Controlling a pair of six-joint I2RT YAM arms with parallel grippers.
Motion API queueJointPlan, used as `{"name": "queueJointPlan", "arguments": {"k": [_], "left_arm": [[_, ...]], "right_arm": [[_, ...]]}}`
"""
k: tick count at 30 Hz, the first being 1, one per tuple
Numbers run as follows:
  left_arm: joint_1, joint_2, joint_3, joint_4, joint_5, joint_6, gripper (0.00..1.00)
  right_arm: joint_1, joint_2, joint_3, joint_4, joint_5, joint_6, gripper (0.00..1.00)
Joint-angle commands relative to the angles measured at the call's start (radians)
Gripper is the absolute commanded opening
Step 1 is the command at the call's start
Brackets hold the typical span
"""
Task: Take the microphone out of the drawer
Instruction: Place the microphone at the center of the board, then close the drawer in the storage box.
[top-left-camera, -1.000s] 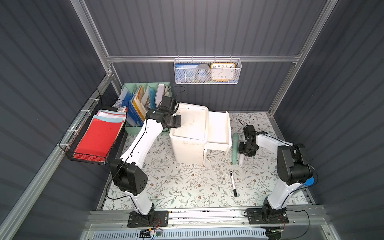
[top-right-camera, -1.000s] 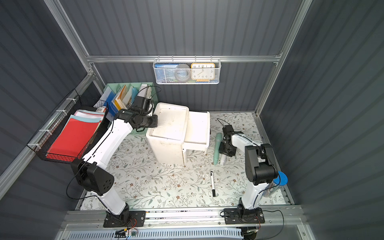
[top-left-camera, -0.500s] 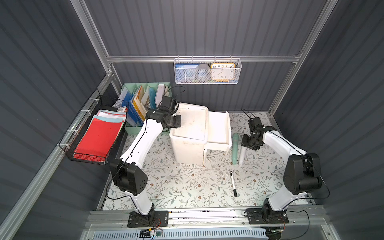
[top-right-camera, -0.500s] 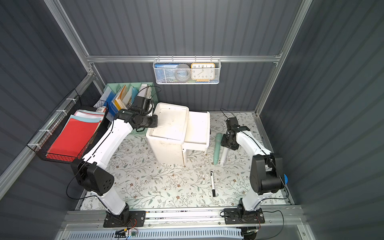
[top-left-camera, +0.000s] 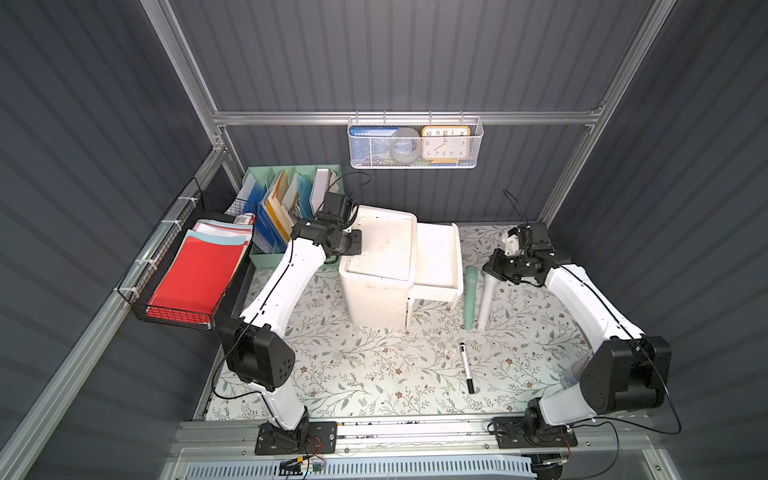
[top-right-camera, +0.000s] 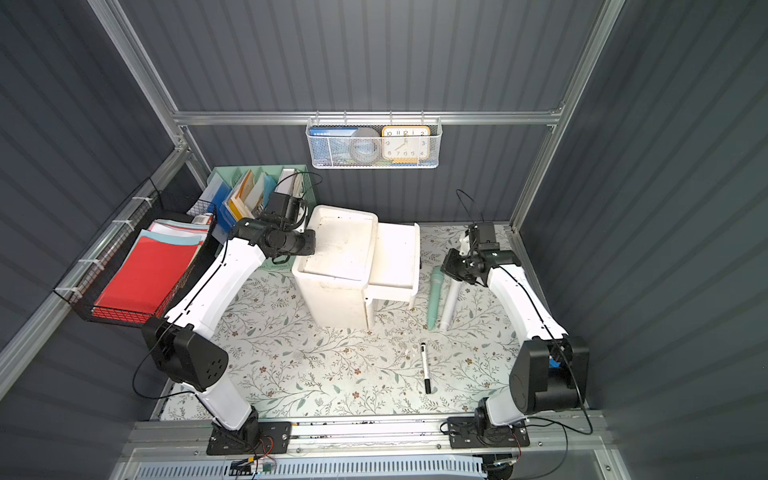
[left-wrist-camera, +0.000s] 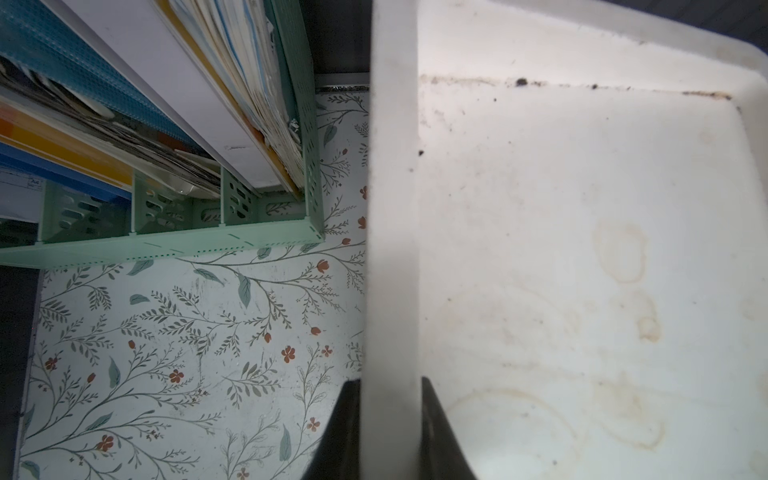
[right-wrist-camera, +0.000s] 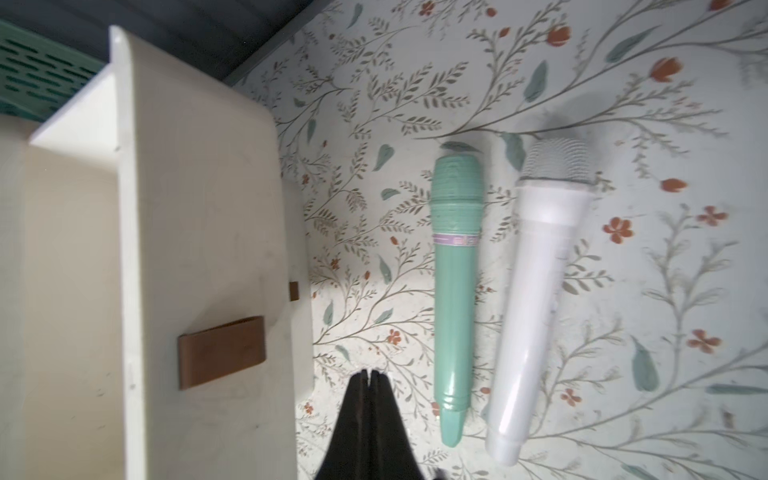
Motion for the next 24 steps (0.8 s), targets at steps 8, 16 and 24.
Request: {"name": "queueJointPlan", "arguments": {"k": [8, 16, 24], "left_arm": [[0.018, -0.024, -0.004, 0.124, 0.028, -0.088, 0.04], [0.018, -0.032, -0.010, 0.128, 0.031, -0.094, 0.04], [0.018, -0.035, -0.013, 0.130, 0.038, -0.098, 0.04]], "right_arm": [[0.001, 0.020, -0.031, 0.181, -0.329, 0.090, 0.00], [0.010, 0.041, -0.032, 0.199, -0.362, 0.102, 0.00], [0.025, 0.064, -0.032, 0.226, -0.370, 0.118, 0.00]]}}
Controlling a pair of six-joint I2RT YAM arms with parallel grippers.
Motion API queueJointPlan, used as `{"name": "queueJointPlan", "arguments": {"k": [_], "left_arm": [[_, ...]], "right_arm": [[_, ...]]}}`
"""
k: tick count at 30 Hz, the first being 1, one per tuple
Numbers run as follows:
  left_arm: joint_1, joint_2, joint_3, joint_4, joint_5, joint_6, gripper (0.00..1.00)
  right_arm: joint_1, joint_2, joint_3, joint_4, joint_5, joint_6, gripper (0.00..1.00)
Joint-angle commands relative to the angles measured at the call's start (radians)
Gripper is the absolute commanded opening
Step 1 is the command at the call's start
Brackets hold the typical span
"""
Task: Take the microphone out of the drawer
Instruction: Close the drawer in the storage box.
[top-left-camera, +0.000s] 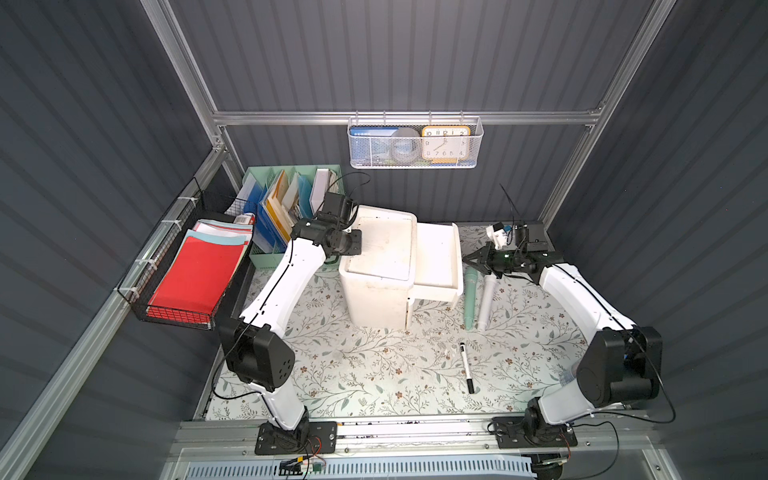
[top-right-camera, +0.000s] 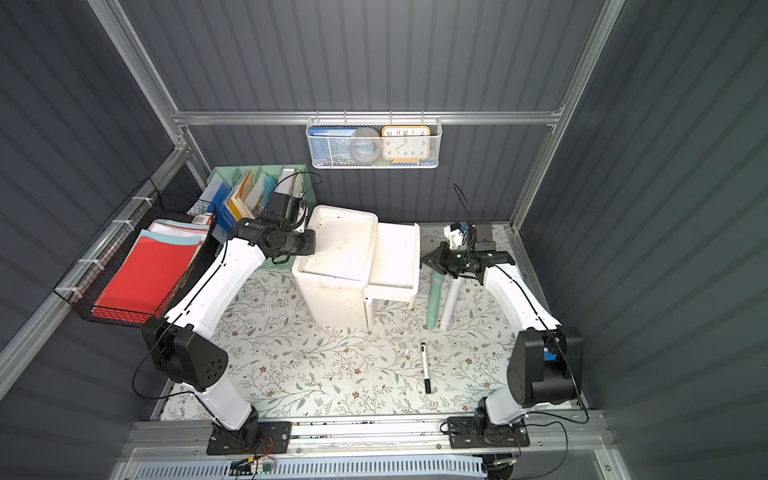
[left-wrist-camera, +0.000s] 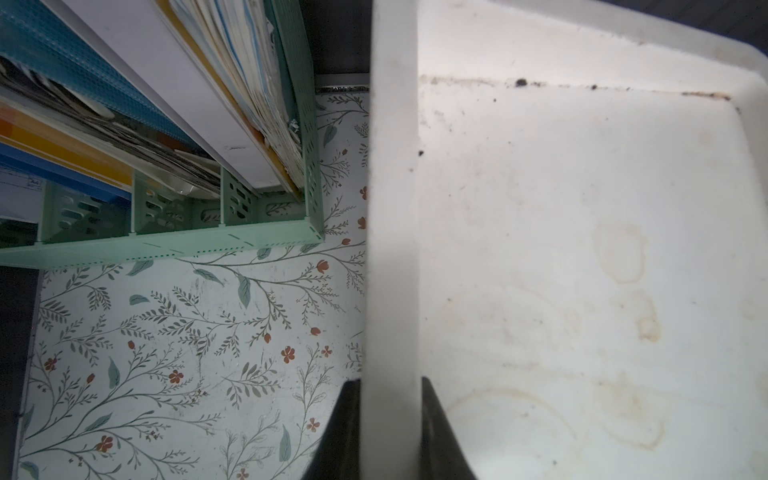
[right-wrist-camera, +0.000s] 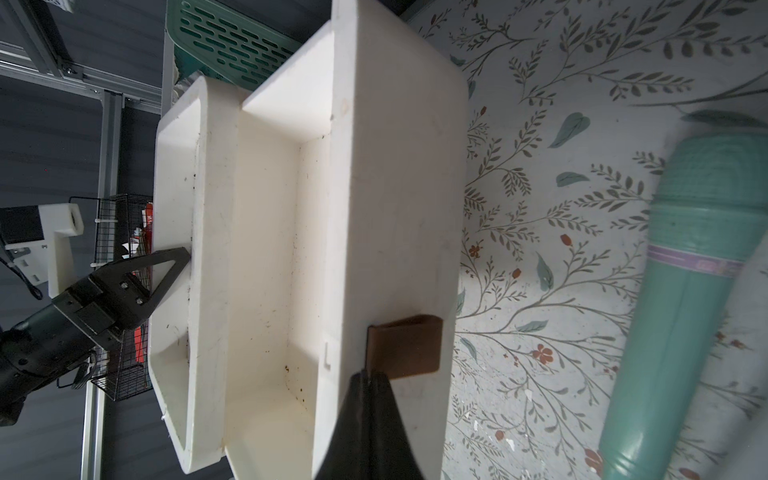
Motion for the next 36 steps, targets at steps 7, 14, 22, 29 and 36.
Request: {"name": "queueJointPlan", "arguments": {"k": [7, 14, 22, 29, 36], "left_arm": [[0.018, -0.025, -0.004, 0.122, 0.039, -0.098, 0.04], [0.018, -0.026, -0.005, 0.124, 0.041, -0.100, 0.04], [0.018, -0.023, -0.005, 0.124, 0.050, -0.101, 0.04], [0.019, -0.003, 0.011, 0.117, 0.089, -0.080, 0.00], [0.018, 0.029, 0.045, 0.096, 0.144, -0.042, 0.00]], "right_arm": [[0.037, 0.022, -0.007, 0.052, -0.040, 0.021, 0.00], [0.081, 0.040, 0.012, 0.059, -0.051, 0.024, 0.00], [0.108, 0.069, 0.041, 0.061, -0.036, 0.017, 0.00], [0.110, 0.087, 0.067, 0.060, -0.046, -0.025, 0.00], [0.108, 0.141, 0.118, -0.031, -0.059, -0.153, 0.00]]}}
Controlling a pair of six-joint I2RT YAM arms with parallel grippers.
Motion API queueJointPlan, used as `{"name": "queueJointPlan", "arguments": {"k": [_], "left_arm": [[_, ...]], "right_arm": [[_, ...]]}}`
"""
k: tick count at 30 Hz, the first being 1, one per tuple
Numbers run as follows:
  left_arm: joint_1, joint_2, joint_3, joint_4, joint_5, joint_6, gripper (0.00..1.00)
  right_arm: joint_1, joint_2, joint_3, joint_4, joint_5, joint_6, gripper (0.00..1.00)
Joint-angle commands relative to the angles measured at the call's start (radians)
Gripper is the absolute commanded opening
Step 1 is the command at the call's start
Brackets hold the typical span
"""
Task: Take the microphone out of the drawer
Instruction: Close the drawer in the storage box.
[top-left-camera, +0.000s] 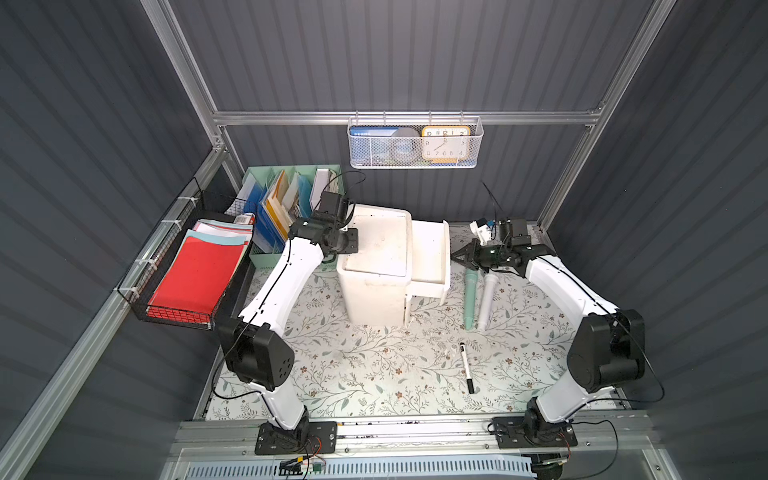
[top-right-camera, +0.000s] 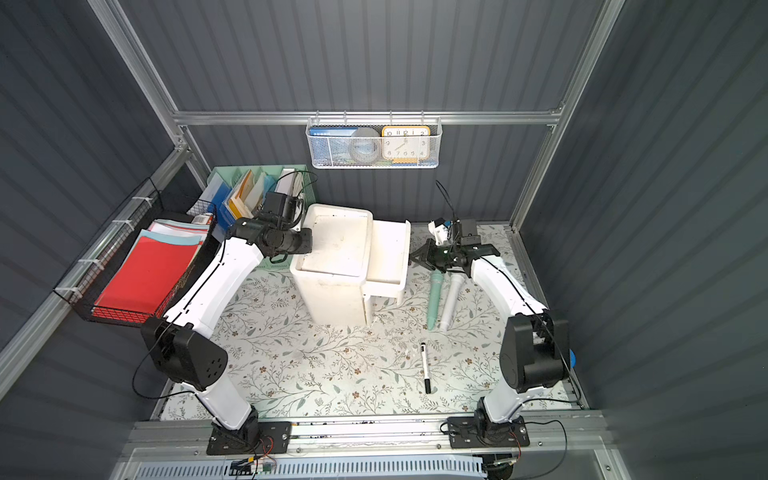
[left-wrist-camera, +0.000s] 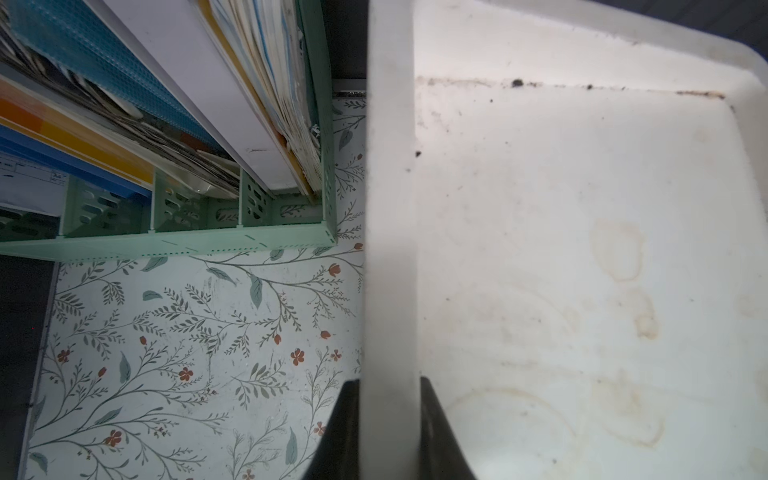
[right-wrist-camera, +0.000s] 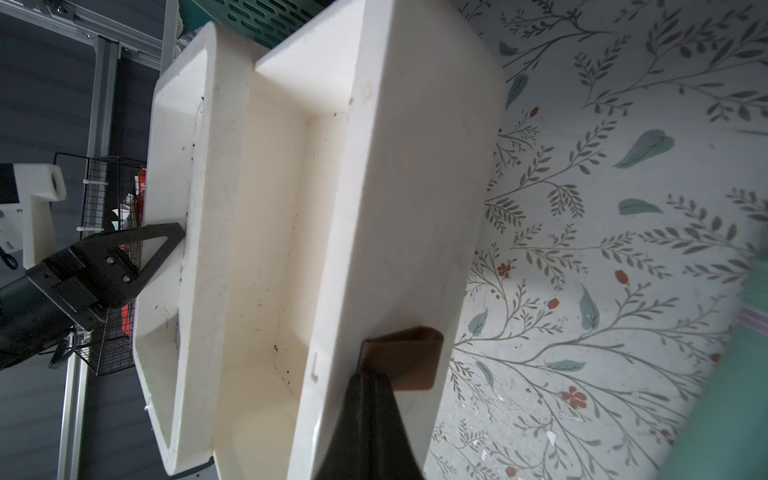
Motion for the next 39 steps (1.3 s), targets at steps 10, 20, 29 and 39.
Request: {"name": "queueJointPlan", "arguments": {"k": [10, 20, 29, 39], "left_arm": [[-0.002, 0.072, 0.105, 0.040, 0.223, 0.011, 0.00], [-0.002, 0.102, 0.148, 0.012, 0.299, 0.040, 0.00], [-0.002, 0.098, 0.139, -0.008, 0.356, 0.059, 0.00], [-0.002, 0.110, 0.129, 0.007, 0.407, 0.037, 0.00]], "right_arm": [[0.008, 0.078, 0.088, -0.044, -0.026, -0.111, 0.00], [0.007, 0.095, 0.098, -0.027, -0.030, -0.151, 0.00], [0.001, 0.101, 0.132, -0.006, -0.025, -0.167, 0.00], [0.073, 0.174, 0.169, 0.075, -0.107, -0.088, 0.00]]}}
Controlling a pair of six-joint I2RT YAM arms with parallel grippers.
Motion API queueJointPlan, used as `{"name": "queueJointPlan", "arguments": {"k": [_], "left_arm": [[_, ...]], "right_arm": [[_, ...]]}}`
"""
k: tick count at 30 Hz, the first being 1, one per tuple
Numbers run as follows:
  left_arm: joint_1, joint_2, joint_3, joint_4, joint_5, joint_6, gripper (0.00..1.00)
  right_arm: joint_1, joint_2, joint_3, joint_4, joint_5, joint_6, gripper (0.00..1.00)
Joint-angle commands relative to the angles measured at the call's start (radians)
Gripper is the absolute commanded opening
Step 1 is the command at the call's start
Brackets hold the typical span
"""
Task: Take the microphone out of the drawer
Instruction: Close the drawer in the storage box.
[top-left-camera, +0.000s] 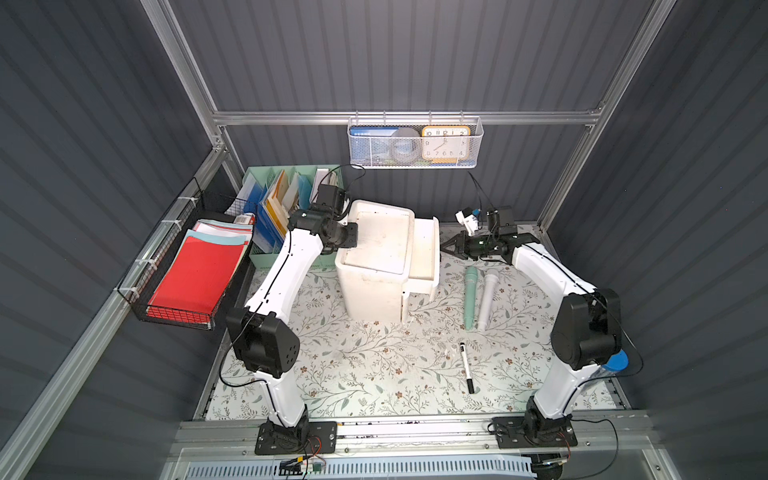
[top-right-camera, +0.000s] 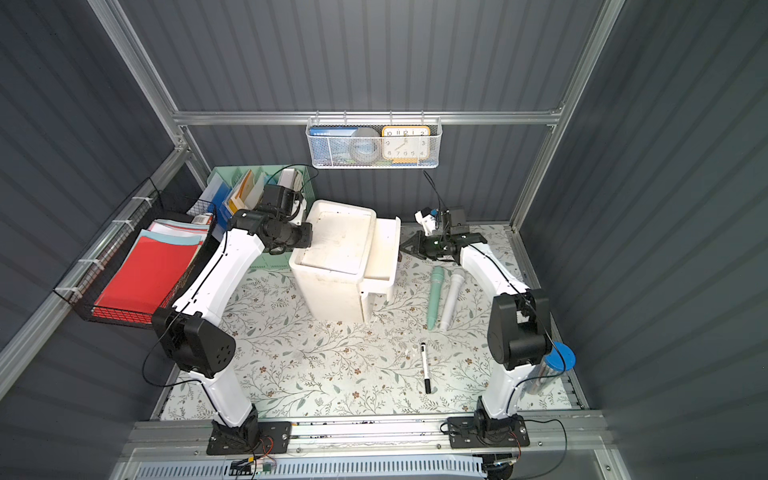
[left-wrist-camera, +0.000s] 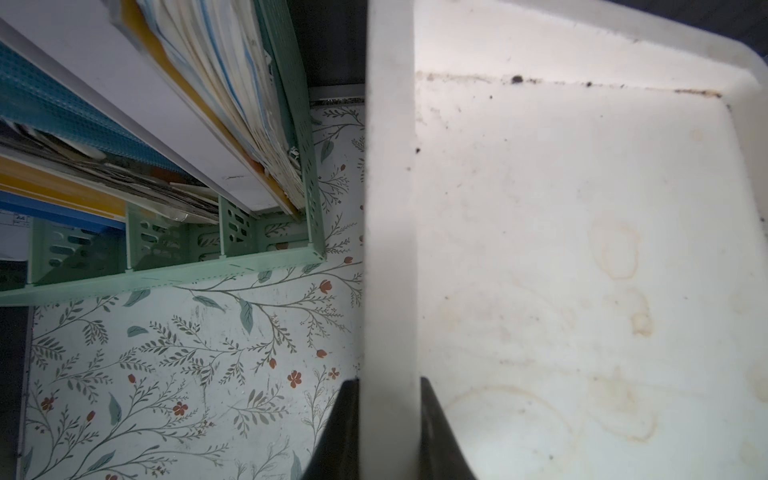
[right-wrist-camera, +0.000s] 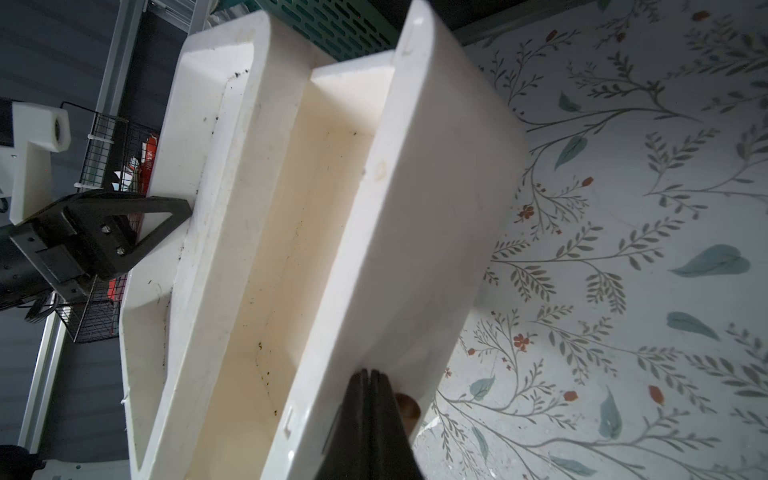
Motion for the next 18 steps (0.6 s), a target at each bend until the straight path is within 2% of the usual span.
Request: {"name": "queueJointPlan", "arguments": {"k": [1, 8, 18], "left_arm": [[-0.034, 0.017, 0.003, 0.053, 0.305, -0.055, 0.00], [-0.034, 0.019, -0.006, 0.068, 0.289, -0.077, 0.00], [-0.034, 0.020, -0.012, 0.090, 0.274, -0.112, 0.00]], "right_arm": [[0.033, 0.008, 0.001, 0.047, -0.055, 0.030, 0.00], [0.063, 0.003, -0.041, 0.154, -0.073, 0.117, 0.00], [0.125, 0.049, -0.005, 0.245, -0.065, 0.211, 0.00]]}}
